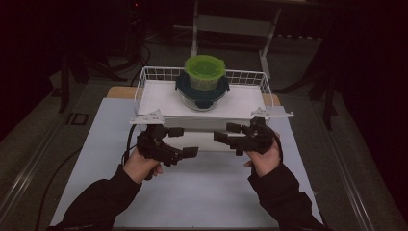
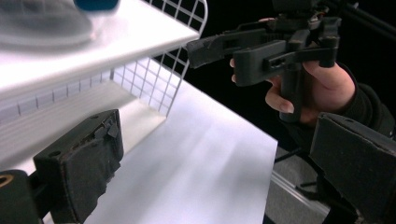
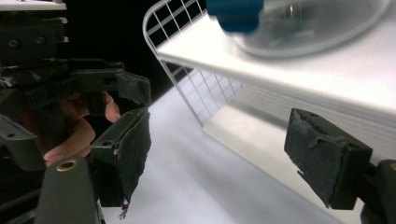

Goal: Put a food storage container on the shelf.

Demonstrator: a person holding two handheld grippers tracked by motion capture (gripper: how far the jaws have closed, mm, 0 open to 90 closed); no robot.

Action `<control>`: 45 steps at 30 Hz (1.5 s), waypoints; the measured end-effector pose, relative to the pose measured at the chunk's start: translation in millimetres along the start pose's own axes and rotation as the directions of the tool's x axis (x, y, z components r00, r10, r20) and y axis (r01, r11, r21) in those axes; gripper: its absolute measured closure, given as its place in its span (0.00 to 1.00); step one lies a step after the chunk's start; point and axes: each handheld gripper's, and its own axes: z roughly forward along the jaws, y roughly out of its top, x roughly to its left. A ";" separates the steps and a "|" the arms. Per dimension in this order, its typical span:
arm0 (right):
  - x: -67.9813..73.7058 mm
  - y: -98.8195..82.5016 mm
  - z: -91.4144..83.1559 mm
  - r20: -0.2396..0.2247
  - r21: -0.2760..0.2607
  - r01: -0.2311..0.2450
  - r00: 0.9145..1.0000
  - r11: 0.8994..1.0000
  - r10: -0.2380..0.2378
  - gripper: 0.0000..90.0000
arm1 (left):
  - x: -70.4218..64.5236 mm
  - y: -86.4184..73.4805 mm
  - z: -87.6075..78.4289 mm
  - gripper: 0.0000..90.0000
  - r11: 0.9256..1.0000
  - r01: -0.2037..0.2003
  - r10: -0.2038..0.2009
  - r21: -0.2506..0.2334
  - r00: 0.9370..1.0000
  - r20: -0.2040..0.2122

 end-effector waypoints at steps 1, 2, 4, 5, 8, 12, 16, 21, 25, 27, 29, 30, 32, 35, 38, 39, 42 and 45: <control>-1.7 -4.5 1.0 0.003 0.004 0.000 1.000 1.000 0.000 0.24 | 0.3 -8.0 2.3 0.02 1.000 0.001 -0.001 0.011 1.000 0.002; -5.5 -13.8 3.5 0.004 0.021 -0.008 1.000 1.000 0.008 0.24 | 0.4 -11.8 3.8 0.02 1.000 -0.001 0.001 0.017 1.000 0.003; -9.6 -22.5 5.5 0.006 0.029 -0.013 1.000 0.999 0.013 0.24 | 0.6 -20.9 7.5 0.02 0.999 -0.007 0.007 0.033 1.000 0.001; -12.0 -27.2 6.6 0.005 0.035 -0.020 1.000 0.999 0.019 0.24 | 0.8 -23.9 8.9 0.02 0.999 -0.006 0.006 0.040 1.000 0.005; -16.0 -36.6 7.6 0.011 0.038 -0.020 1.000 0.999 0.020 0.24 | 2.5 -35.7 13.0 0.02 0.998 -0.020 0.019 0.056 1.000 0.016; -20.2 -50.1 9.0 0.019 0.049 -0.015 1.000 0.999 0.014 0.23 | 7.4 -52.8 16.8 0.02 0.997 -0.029 0.027 0.065 0.999 0.027; -24.2 -65.1 11.8 0.027 0.062 -0.012 1.000 0.998 0.011 0.23 | 10.7 -65.3 18.4 0.02 0.997 -0.020 0.018 0.078 1.000 0.018; -30.1 -80.1 13.8 0.028 0.079 -0.024 0.999 0.997 0.022 0.22 | 11.4 -79.1 21.5 0.02 0.996 -0.021 0.020 0.092 1.000 0.008; -32.3 -90.3 13.0 0.036 0.085 -0.012 0.999 0.996 0.009 0.22 | 10.2 -89.1 23.7 0.02 0.994 -0.035 0.036 0.106 0.999 -0.006; -33.1 -96.4 13.0 0.048 0.101 0.002 0.999 0.995 -0.006 0.22 | 10.1 -94.2 24.8 0.02 0.992 -0.038 0.039 0.117 0.999 -0.007; -34.3 -101.5 12.7 0.050 0.103 0.009 0.999 0.995 -0.015 0.22 | 10.4 -98.7 25.8 0.02 0.991 -0.033 0.034 0.128 0.999 -0.005; -34.9 -104.1 12.2 0.051 0.109 0.012 0.999 0.994 -0.017 0.22 | 10.7 -101.3 25.9 0.02 0.991 -0.034 0.034 0.127 0.999 -0.005; -37.6 -111.5 10.8 0.052 0.111 0.010 0.999 0.994 -0.016 0.22 | 10.5 -104.4 26.2 0.02 0.991 -0.032 0.033 0.133 0.999 -0.008; -38.8 -115.3 8.9 0.051 0.109 0.001 0.999 0.994 -0.007 0.22 | 9.7 -109.0 25.9 0.02 0.990 -0.044 0.047 0.134 0.999 -0.017; -39.7 -120.4 5.5 0.050 0.105 -0.002 0.999 0.995 -0.003 0.22 | 9.5 -113.2 25.5 0.02 0.990 -0.050 0.053 0.129 0.998 -0.021; -39.8 -122.1 4.2 0.054 0.104 -0.004 0.999 0.995 -0.001 0.22 | 9.5 -114.6 25.1 0.02 0.990 -0.055 0.059 0.128 0.998 -0.023; -42.0 -127.7 0.5 0.065 0.100 -0.002 0.998 0.995 -0.004 0.22 | 9.5 -118.3 24.1 0.02 0.990 -0.066 0.070 0.128 0.997 -0.032; -45.6 -133.1 -5.0 0.073 0.102 -0.013 0.997 0.995 0.005 0.22 | 10.6 -121.2 23.0 0.02 0.989 -0.074 0.080 0.127 0.996 -0.041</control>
